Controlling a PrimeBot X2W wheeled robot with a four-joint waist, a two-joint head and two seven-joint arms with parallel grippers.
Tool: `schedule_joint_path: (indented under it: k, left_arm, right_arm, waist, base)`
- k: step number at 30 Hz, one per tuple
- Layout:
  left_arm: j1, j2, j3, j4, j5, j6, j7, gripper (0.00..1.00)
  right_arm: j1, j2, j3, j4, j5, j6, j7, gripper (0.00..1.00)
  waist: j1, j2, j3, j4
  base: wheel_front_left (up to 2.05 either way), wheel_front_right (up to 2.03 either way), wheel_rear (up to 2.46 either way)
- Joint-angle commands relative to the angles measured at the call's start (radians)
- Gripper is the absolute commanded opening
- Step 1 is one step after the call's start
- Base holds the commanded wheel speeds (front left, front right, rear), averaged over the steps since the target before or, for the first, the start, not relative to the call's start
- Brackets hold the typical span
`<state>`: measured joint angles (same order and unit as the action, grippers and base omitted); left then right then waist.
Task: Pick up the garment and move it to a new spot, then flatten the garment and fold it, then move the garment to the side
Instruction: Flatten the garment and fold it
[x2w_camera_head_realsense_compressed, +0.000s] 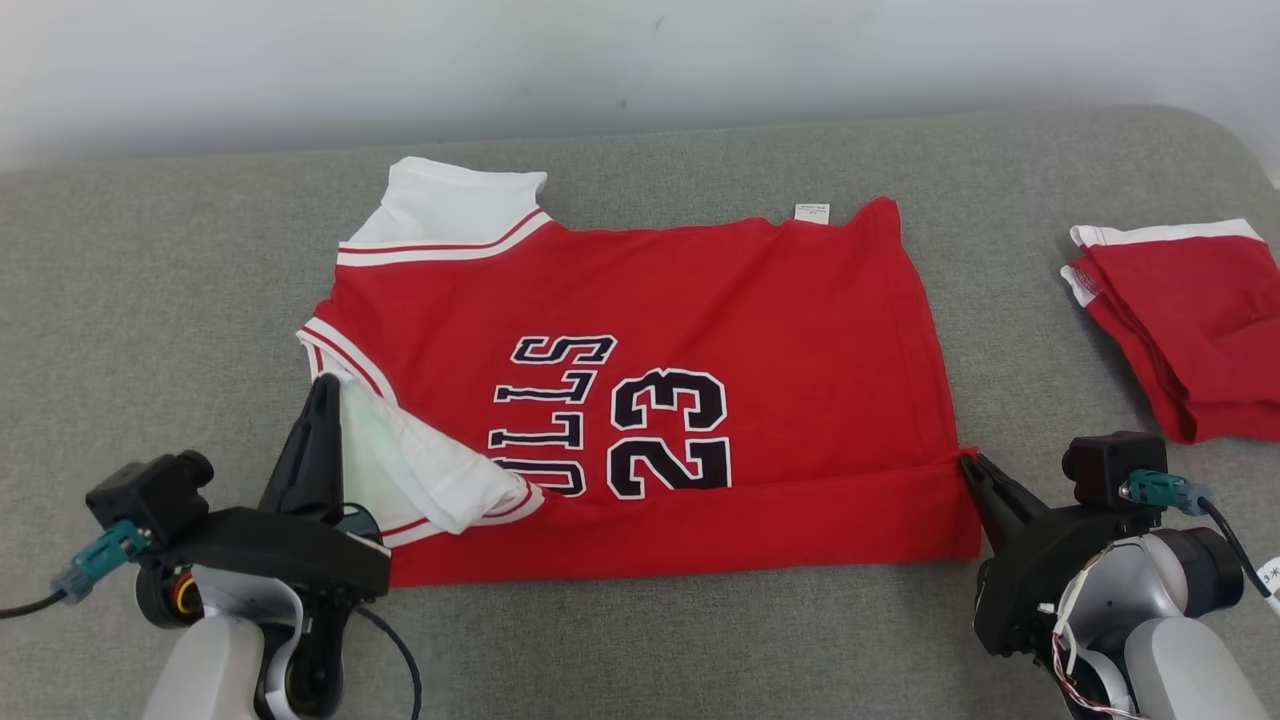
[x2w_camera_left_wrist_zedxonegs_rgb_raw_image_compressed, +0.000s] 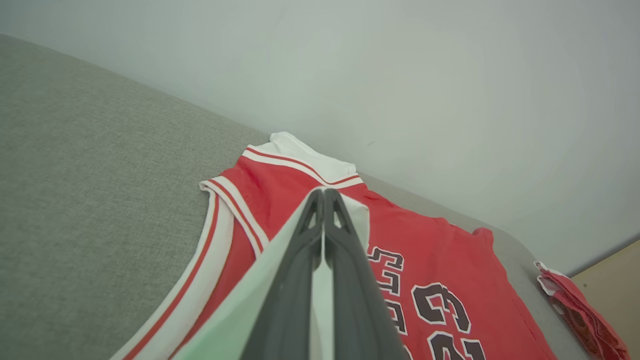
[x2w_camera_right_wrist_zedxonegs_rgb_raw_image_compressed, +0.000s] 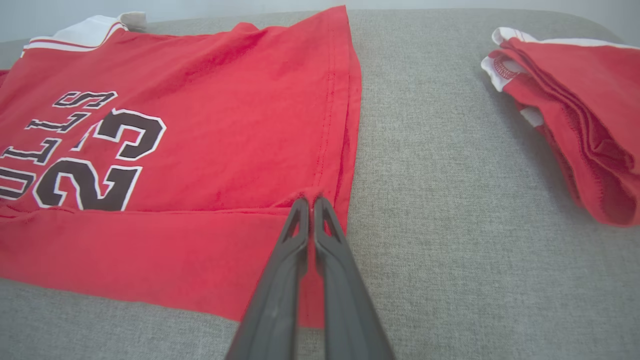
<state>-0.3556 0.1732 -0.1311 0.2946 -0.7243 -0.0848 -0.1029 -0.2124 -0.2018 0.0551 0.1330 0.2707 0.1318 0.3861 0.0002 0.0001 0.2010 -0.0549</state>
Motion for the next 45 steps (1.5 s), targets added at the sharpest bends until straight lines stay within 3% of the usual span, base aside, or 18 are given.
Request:
schedule_joint_path:
  k: [1,14,28,29,30,31,32,33,34,40,45]
  left_arm:
    - [-0.021,0.005,-0.001,0.012,0.009,-0.001,-0.013,0.00]
    - [-0.101,0.027,-0.012,0.090,0.052,0.009,-0.057,0.00]
    - [-0.204,0.019,-0.060,0.185,0.099,0.014,-0.074,0.00]
    - [-0.213,0.018,-0.063,0.195,0.100,0.014,-0.075,0.00]
    - [-0.221,0.020,-0.068,0.209,0.109,0.016,-0.074,0.00]
    - [-0.227,0.022,-0.075,0.225,0.116,0.019,-0.071,0.00]
    - [-0.234,0.025,-0.078,0.240,0.124,0.025,-0.072,0.04]
    - [-0.242,0.028,-0.078,0.251,0.133,0.032,-0.084,0.45]
    - [-0.249,0.029,-0.077,0.263,0.142,0.040,-0.094,1.00]
    - [-0.256,0.045,-0.077,0.300,0.189,0.069,-0.141,1.00]
    - [-0.179,0.072,-0.066,0.288,0.224,0.085,-0.159,1.00]
  right_arm:
    - [-0.012,-0.004,0.006,0.007,-0.006,-0.003,-0.012,0.00]
    - [-0.081,0.000,0.012,0.033,0.024,-0.003,-0.104,0.00]
    - [-0.110,-0.005,0.020,0.117,-0.006,-0.003,-0.113,0.00]
    - [-0.114,-0.002,0.019,0.122,-0.008,-0.003,-0.115,0.04]
    - [-0.118,0.003,0.018,0.125,-0.008,-0.003,-0.120,0.42]
    - [-0.118,0.009,0.013,0.132,-0.005,-0.003,-0.120,1.00]
    - [-0.119,0.013,0.016,0.136,-0.006,-0.003,-0.121,1.00]
    - [-0.121,0.016,0.017,0.141,-0.008,-0.003,-0.121,1.00]
    - [-0.126,0.018,0.017,0.145,-0.009,-0.003,-0.125,1.00]
    - [-0.121,0.028,-0.002,0.146,-0.014,-0.003,-0.135,1.00]
    - [-0.059,0.041,-0.057,0.116,-0.007,-0.003,-0.079,1.00]
  waist:
    - [-0.0002,-0.0001,0.005,-0.002]
    - [-0.0002,-0.0001,0.032,-0.002]
    - [-0.0002,-0.0001,0.052,0.006]
    - [-0.0002,-0.0001,0.053,0.004]
    - [-0.0002,-0.0001,0.053,0.002]
    - [-0.0002,-0.0001,0.053,0.000]
    - [-0.0002,-0.0001,0.053,-0.001]
    - [-0.0002,-0.0001,0.052,-0.003]
    - [-0.0002,-0.0001,0.051,-0.005]
    - [-0.0002,-0.0001,0.037,-0.011]
    - [-0.0002,-0.0001,0.005,-0.012]
  base:
    - [0.00,0.00,0.00]
    - [0.00,0.00,0.00]
    - [0.00,0.00,0.00]
    - [0.00,0.00,0.00]
    - [0.00,0.00,0.00]
    - [0.00,0.00,0.00]
    - [0.00,0.00,0.00]
    - [0.00,0.00,0.00]
    - [0.00,0.00,0.00]
    - [0.00,0.00,0.00]
    - [0.00,0.00,0.00]
